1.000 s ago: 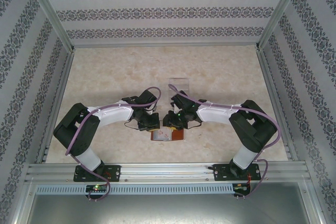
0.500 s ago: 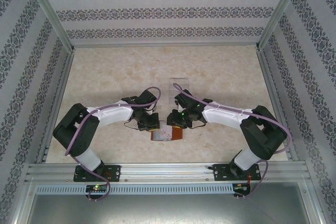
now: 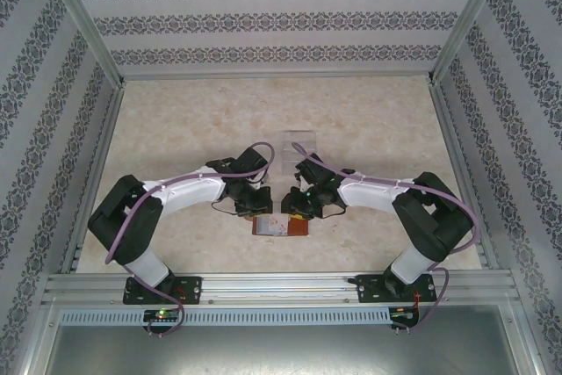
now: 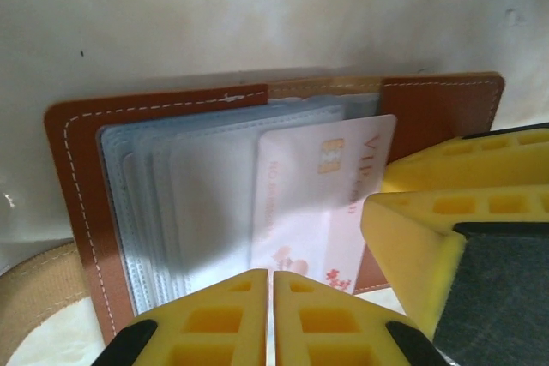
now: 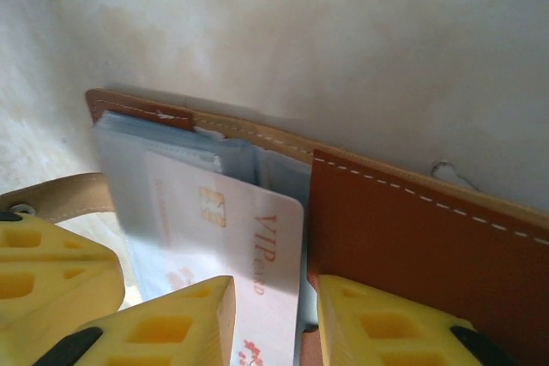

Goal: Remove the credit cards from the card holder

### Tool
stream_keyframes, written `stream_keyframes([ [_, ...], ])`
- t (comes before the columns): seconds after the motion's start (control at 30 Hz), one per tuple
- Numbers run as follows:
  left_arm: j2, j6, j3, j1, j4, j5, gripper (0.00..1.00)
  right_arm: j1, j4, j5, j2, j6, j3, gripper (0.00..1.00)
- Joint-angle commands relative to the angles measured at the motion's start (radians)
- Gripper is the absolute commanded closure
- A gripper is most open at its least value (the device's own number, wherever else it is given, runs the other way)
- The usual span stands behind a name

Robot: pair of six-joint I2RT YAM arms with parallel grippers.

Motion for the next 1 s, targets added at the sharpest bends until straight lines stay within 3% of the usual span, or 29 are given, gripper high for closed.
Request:
stream_keyframes([
  [0.0, 0.039, 0.031, 0.006, -0.012, -0.031, -0.012, 0.90, -0.009, 0.035, -0.032, 0.030, 0.008, -0.018, 0.69],
  [0.33, 0.086, 0.043, -0.018, -0.012, -0.041, -0.038, 0.91, -0.017, 0.179, -0.099, 0.030, 0.056, -0.059, 0.73],
  [0.53, 0.090, 0.046, -0.016, -0.012, -0.048, -0.044, 0.91, -0.022, 0.190, -0.099, -0.002, 0.057, -0.069, 0.82],
  [0.67, 0.074, 0.046, -0.019, -0.012, -0.054, -0.057, 0.90, -0.029, 0.136, -0.061, -0.031, 0.032, -0.073, 0.88],
  [0.97, 0.028, 0.040, -0.023, -0.012, -0.074, -0.085, 0.90, -0.056, -0.071, 0.033, -0.107, -0.064, -0.068, 0.91],
])
